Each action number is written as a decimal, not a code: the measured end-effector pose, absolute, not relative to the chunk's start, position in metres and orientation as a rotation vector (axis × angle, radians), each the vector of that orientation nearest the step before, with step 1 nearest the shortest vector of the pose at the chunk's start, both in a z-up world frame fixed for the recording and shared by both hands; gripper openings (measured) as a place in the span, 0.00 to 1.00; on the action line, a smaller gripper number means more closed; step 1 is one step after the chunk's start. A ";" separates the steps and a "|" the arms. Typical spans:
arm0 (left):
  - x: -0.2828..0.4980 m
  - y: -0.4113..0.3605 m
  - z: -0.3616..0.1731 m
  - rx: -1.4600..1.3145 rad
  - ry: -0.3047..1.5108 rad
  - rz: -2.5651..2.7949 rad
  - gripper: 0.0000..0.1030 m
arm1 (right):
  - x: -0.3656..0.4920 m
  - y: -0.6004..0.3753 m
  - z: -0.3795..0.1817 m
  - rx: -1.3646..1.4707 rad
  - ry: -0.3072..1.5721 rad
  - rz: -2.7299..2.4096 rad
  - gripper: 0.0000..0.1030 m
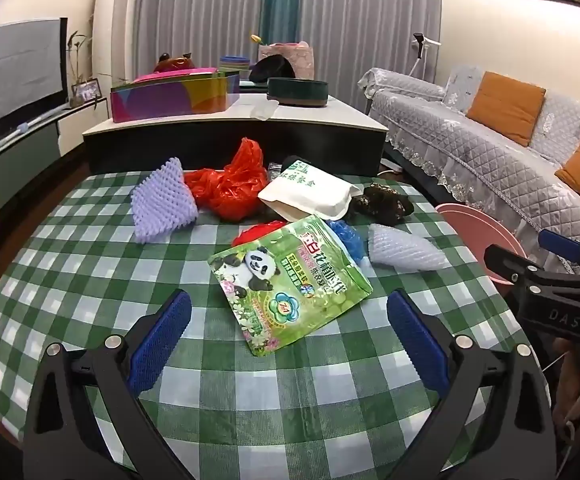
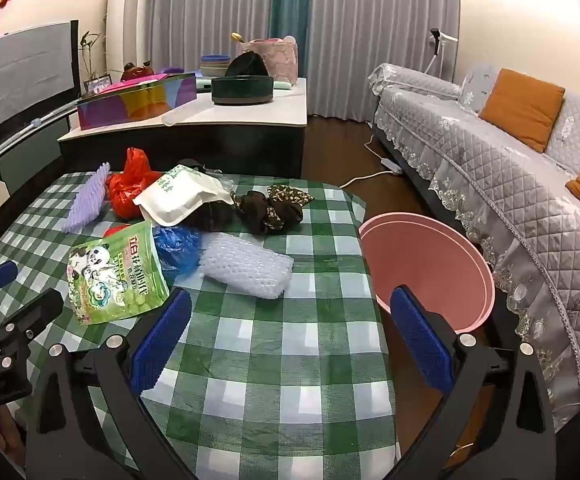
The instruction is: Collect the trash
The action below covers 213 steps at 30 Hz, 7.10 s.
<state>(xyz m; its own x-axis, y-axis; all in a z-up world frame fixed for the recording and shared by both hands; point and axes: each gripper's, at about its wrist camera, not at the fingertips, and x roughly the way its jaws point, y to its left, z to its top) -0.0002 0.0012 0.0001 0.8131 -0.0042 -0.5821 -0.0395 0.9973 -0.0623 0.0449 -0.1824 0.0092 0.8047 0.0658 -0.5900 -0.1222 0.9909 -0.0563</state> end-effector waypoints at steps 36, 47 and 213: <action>0.002 -0.001 0.001 -0.099 0.600 0.017 0.90 | 0.048 -0.186 0.011 -0.035 0.620 0.090 0.95; 0.001 -0.001 0.000 -0.098 0.599 0.016 0.90 | 0.046 -0.185 0.013 -0.044 0.610 0.090 0.95; 0.198 -0.250 0.039 0.101 0.559 -0.445 0.00 | 0.190 -0.415 0.034 0.095 0.616 -0.109 0.12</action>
<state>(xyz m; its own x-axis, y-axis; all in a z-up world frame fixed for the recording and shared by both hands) 0.1979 -0.2505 0.0389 0.7555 -0.3806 -0.5333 0.4347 0.9002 -0.0266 0.1904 -0.4155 0.0341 0.8109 -0.0733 -0.5806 0.1300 0.9899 0.0565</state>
